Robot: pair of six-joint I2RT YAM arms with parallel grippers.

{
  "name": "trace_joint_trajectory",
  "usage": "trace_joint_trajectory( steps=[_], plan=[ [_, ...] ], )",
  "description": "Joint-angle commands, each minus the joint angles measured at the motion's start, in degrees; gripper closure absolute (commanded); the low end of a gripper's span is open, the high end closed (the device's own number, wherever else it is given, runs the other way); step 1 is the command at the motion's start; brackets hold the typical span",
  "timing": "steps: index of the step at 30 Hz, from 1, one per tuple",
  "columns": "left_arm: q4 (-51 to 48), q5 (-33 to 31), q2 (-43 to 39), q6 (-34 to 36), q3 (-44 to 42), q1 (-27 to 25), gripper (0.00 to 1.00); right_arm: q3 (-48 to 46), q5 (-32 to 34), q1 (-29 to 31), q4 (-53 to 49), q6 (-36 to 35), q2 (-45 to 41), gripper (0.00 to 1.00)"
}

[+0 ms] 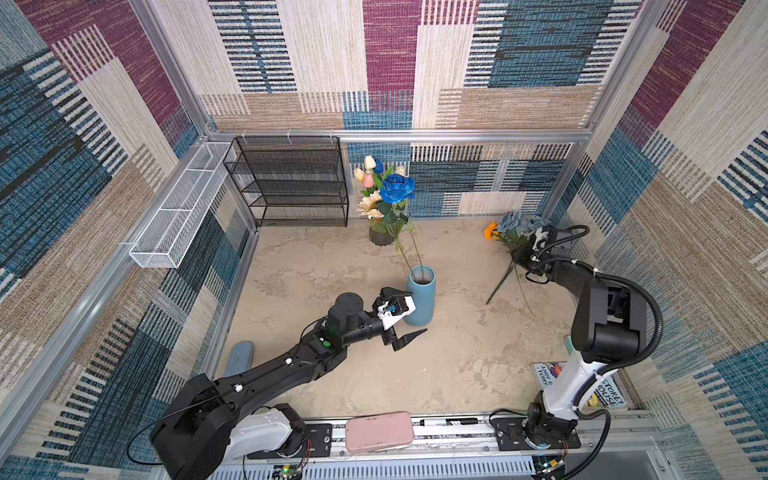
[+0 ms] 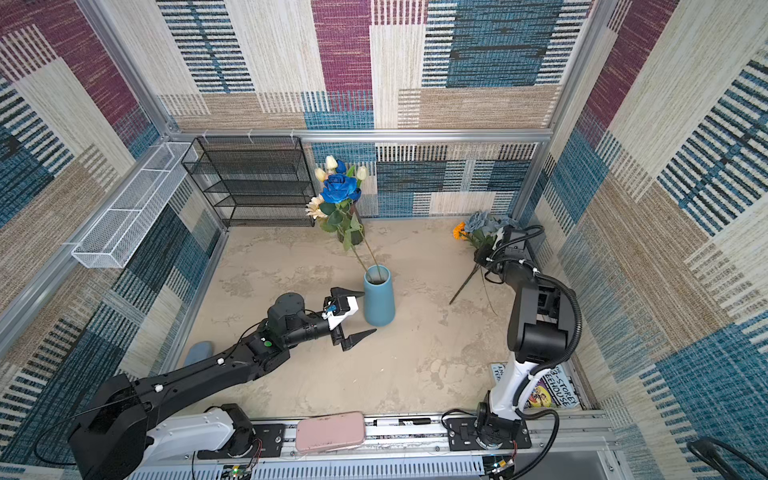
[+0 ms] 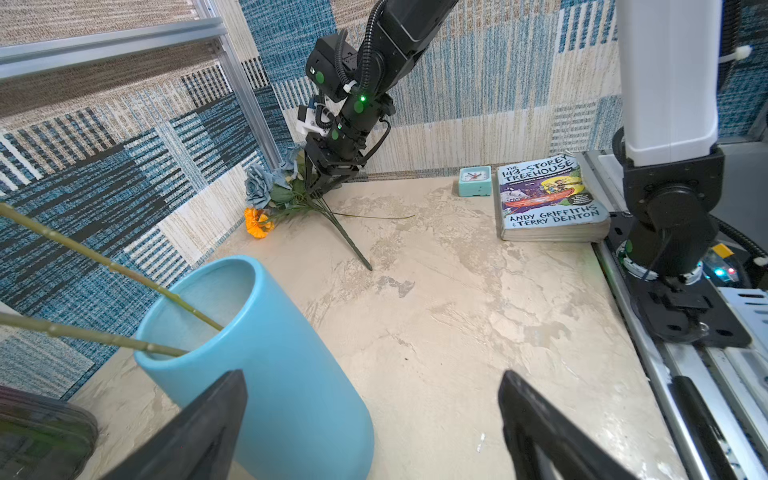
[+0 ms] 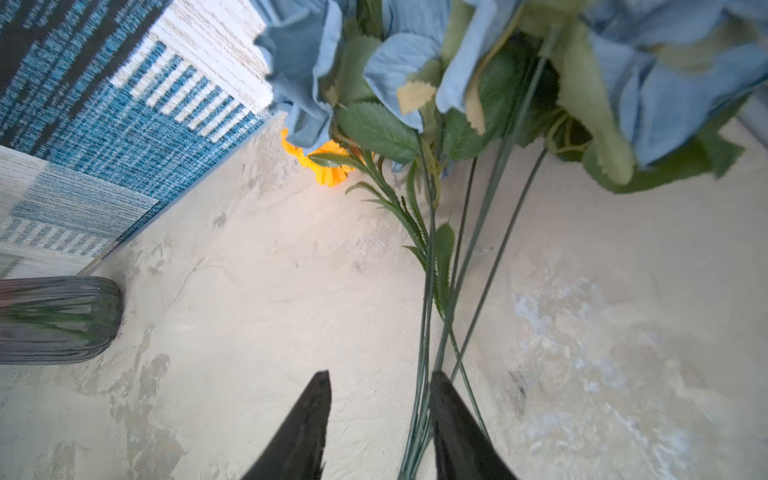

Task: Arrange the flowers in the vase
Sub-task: 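Move the right gripper to the flower bundle while the left gripper shifts, then close the right gripper on the pale blue rose bundle stems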

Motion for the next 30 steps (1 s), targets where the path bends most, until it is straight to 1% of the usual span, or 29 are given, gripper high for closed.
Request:
trace_joint_trajectory(
  steps=[1,5,9,13,16,19,21,26,30],
  plan=[
    [1.3,0.4,-0.1,-0.3,0.5,0.0,0.03,-2.8,3.3,0.1,1.1,2.4,-2.4,0.55],
    [2.1,0.3,0.0,-0.7,-0.1,0.0,0.03,-7.4,4.1,0.3,2.3,3.5,-3.8,0.54],
    [3.0,0.2,0.6,-0.8,-0.4,0.0,0.03,-9.9,0.9,0.7,4.4,3.9,-2.9,0.54],
    [3.1,0.9,1.4,-0.9,0.3,-0.1,0.03,-9.4,-1.1,2.3,6.0,4.3,-0.8,0.55],
    [3.2,1.2,1.5,-1.1,0.6,-0.1,0.03,-8.0,0.8,3.9,6.2,5.0,0.4,0.55],
    [3.2,0.9,1.2,-1.3,0.2,0.0,0.04,-7.3,0.0,4.1,7.4,6.1,2.2,0.56],
    [3.1,0.5,0.6,-1.3,-0.2,-0.1,0.03,-7.7,0.2,4.1,8.1,6.7,2.7,0.58],
    [2.2,-0.6,-0.6,-0.8,-1.1,-0.1,0.04,-10.6,2.2,4.1,11.0,8.5,0.9,0.58],
    [2.6,-0.4,-0.1,-0.7,-0.9,0.0,0.03,-9.9,1.9,4.0,11.1,8.3,2.8,0.57]
  ],
)
